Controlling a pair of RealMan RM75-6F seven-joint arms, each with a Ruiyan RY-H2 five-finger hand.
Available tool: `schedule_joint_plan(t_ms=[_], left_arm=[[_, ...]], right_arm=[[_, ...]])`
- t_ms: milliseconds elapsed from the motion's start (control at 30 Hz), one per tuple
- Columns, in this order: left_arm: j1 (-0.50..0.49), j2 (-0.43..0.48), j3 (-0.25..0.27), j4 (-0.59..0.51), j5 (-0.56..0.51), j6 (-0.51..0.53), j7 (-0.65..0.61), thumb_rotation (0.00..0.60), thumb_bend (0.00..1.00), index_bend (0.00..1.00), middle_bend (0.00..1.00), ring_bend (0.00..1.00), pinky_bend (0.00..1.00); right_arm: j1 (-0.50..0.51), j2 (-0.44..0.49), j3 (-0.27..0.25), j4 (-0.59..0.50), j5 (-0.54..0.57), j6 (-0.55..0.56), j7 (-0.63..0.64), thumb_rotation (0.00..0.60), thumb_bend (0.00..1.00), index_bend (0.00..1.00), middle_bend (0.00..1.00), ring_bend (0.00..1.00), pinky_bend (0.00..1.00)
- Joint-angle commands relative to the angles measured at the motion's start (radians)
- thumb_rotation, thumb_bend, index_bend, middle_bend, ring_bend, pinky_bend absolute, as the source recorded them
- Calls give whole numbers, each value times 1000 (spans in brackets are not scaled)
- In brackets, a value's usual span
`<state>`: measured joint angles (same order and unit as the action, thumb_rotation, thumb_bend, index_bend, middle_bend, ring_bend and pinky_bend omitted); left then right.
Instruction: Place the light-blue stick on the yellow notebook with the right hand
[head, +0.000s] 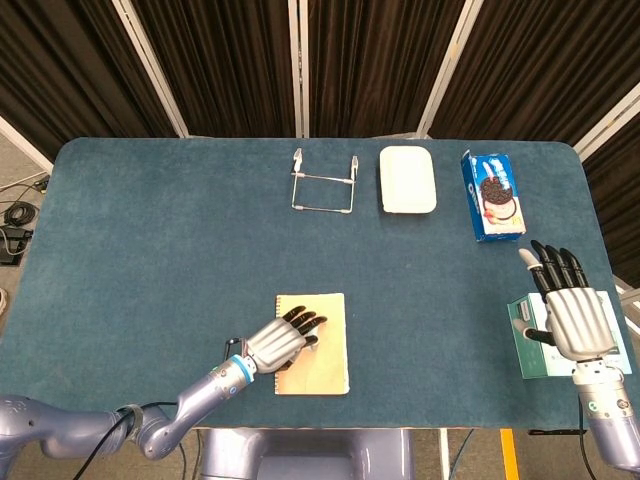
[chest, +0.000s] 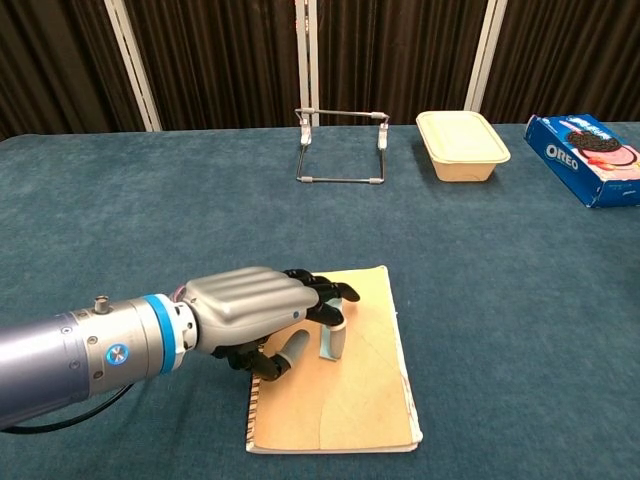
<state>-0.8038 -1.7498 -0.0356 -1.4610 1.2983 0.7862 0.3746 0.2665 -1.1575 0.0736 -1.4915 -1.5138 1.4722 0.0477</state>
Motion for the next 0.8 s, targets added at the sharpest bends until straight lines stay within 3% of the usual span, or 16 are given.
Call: schedule_joint_plan(t_ms=[33, 367, 800], left_arm=[[1, -2, 2, -1, 0, 6, 3, 600, 885, 349, 0, 0, 0], [9, 36, 7, -55, 28, 61, 49, 600, 890, 350, 0, 0, 0], [18, 15, 34, -36, 14, 61, 84, 600, 889, 363, 0, 0, 0]], right_arm=[[-1, 1, 2, -1, -1, -1, 1, 600, 0, 10, 0, 0, 0], [-10, 6, 12, -4, -10, 2, 1, 600, 0, 10, 0, 0, 0], [-18, 9, 21, -9, -17, 0, 2, 600, 0, 14, 0, 0, 0]])
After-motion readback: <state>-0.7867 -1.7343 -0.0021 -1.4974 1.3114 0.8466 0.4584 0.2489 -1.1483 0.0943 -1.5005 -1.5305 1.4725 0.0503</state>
